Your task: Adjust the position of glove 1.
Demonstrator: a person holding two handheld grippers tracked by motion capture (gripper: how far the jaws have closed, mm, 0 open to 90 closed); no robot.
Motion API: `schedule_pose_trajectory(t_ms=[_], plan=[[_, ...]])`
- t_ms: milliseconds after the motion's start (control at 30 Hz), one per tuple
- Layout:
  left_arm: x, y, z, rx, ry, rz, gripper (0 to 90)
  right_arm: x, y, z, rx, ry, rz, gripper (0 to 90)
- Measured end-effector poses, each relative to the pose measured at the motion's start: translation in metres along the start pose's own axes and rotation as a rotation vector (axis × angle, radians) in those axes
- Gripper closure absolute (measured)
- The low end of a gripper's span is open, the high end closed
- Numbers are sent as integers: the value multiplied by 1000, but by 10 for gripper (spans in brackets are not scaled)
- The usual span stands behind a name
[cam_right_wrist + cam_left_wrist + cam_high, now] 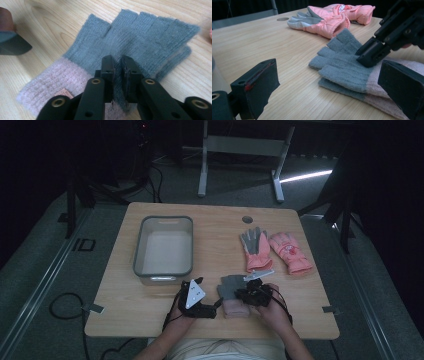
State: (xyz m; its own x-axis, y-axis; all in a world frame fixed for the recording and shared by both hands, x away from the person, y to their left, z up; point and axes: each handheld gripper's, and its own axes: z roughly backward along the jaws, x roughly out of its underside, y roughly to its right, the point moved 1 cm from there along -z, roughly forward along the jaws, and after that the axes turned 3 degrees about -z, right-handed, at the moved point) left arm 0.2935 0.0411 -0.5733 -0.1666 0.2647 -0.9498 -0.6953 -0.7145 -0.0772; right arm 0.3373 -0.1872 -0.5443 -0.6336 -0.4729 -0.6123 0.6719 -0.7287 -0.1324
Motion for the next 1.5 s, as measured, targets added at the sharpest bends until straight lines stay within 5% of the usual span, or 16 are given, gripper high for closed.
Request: schedule_pose_trajectory(t_ms=[67,133,233,367,433,533,600,633,900,1000,1133,1267,1367,1500], plan=[[0,-1,-1,-7,-13,19,38,1,0,-1,2,1,-5,761],[0,-3,-1,28,-26,27,62,1,0,1,5,8,-6,724],[-1,-2,1,40,-18,-9,64,-1,2,13,18,38,-17,722],[-11,6,7,116,-7,-7,74,-4,11,37,58,89,-17,702],[-20,12,9,181,-17,8,82,-6,18,47,79,108,-24,700],[-27,22,8,275,-43,-38,127,-8,30,54,100,119,-55,677],[-28,27,2,424,-67,-28,128,-9,36,56,97,115,-90,672],[-28,28,-1,441,-85,-48,140,-11,39,57,96,124,-111,666],[-24,54,-27,379,-180,-425,270,-22,44,39,60,109,-149,592],[-17,59,-33,390,-214,-481,304,-25,45,25,53,93,-153,545],[-14,65,-33,334,-226,-582,344,-25,49,7,63,59,-184,515],[-12,66,-34,294,-234,-645,451,-19,51,-6,59,22,-214,485],[-13,65,-33,292,-234,-638,534,-16,51,-13,55,-10,-236,490],[-15,57,-33,346,-233,-584,658,-16,52,-15,24,-9,-273,526]])
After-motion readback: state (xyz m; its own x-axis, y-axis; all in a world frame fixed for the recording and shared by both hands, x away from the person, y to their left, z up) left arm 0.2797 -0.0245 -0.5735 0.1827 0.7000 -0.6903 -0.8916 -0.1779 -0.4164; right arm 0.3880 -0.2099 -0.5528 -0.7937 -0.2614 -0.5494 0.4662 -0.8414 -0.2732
